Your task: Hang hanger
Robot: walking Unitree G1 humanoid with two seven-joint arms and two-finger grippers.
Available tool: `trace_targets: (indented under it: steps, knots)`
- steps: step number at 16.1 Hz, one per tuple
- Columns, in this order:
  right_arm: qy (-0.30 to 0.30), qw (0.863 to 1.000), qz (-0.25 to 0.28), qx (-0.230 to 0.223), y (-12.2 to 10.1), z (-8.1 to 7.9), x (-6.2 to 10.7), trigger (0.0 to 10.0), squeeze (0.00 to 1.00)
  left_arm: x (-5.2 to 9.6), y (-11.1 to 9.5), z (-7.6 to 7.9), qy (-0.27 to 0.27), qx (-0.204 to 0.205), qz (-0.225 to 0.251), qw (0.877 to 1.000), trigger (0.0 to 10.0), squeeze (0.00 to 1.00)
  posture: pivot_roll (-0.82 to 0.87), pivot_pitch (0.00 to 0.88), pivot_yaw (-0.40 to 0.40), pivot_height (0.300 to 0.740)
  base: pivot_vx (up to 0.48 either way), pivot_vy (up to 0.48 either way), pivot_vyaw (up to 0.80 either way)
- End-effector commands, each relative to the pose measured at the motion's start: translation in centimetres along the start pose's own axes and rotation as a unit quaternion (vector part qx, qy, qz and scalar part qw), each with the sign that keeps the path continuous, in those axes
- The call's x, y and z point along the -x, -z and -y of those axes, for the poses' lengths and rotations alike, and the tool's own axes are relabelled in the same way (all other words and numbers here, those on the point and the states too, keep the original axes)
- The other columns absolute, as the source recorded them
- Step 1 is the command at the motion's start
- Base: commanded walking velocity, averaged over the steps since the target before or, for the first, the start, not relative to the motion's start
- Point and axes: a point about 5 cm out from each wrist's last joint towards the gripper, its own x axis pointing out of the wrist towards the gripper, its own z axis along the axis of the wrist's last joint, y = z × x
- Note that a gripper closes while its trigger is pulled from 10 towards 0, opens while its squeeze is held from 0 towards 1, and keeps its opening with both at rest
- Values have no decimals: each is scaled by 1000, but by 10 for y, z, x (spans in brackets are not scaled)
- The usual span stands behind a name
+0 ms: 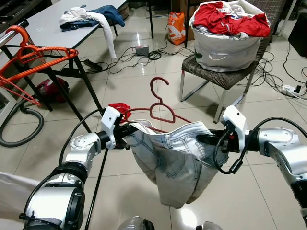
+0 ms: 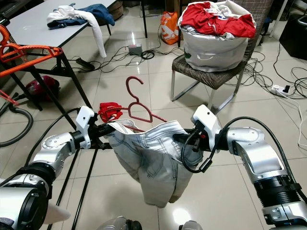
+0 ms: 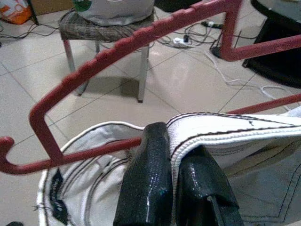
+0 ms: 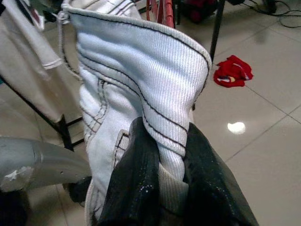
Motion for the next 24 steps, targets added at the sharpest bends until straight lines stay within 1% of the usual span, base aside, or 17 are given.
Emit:
trace_targets:
  steps: [1,3,4,5,7,10,11,12,13,14,16,20,21,23,24]
  knots:
    - [-16,1000,13,7,-5,-4,2,10000,0,5,-12,-10,-19,-25,7,999,0,0,-198,0,136,740,0,0,0]
    - [-31,1000,2,0,0,-9,6,10000,0,6,-8,-10,-27,-27,0,999,0,0,-199,0,135,740,0,0,0]
    - [-45,999,-22,-5,10,-16,8,10000,0,5,-8,-11,-36,-32,-3,999,0,0,-202,0,132,740,0,0,0]
    - [-44,998,-32,-8,14,-16,10,10000,0,5,-8,-11,-42,-37,-4,998,0,0,-202,0,132,740,0,0,0]
    - [-44,998,-28,-25,15,-19,14,10000,0,6,-11,-15,-63,-49,-10,997,0,0,-203,0,126,740,0,0,0]
    - [-46,995,-3,-86,17,-22,18,10000,0,7,-15,-21,-105,-68,-11,992,0,0,-203,0,126,740,0,0,0]
    - [-45,994,4,-98,18,-21,18,10000,0,6,-17,-23,-113,-71,-9,991,0,0,-208,0,128,740,0,0,0]
    - [-39,990,25,-134,18,-19,17,10000,0,7,-21,-25,-132,-78,-4,988,0,0,-208,0,128,740,0,0,0]
    - [-34,986,46,-155,14,-17,18,10000,0,7,-24,-28,-148,-87,-2,985,0,0,-206,0,130,740,0,0,0]
    - [-33,984,58,-163,11,-16,19,10000,0,8,-25,-29,-156,-93,-3,983,0,0,-206,0,130,740,0,0,0]
    - [-37,979,92,-179,-1,-17,28,10000,0,10,-25,-32,-177,-103,-10,979,0,0,-203,0,130,740,0,0,0]
    - [-41,977,82,-192,2,-24,35,10000,0,12,-19,-34,-199,-111,-25,973,0,0,-204,0,126,740,0,0,0]
    - [-45,976,76,-199,4,-29,38,10000,0,13,-16,-34,-208,-117,-37,970,0,0,-205,0,125,740,0,0,0]
    - [-48,975,59,-208,10,-34,38,10000,0,14,-14,-35,-212,-120,-43,969,0,0,-208,0,125,740,0,0,0]
    - [-36,975,36,-218,20,-35,33,10000,0,14,-16,-36,-215,-123,-42,968,0,0,-212,0,124,740,0,0,0]
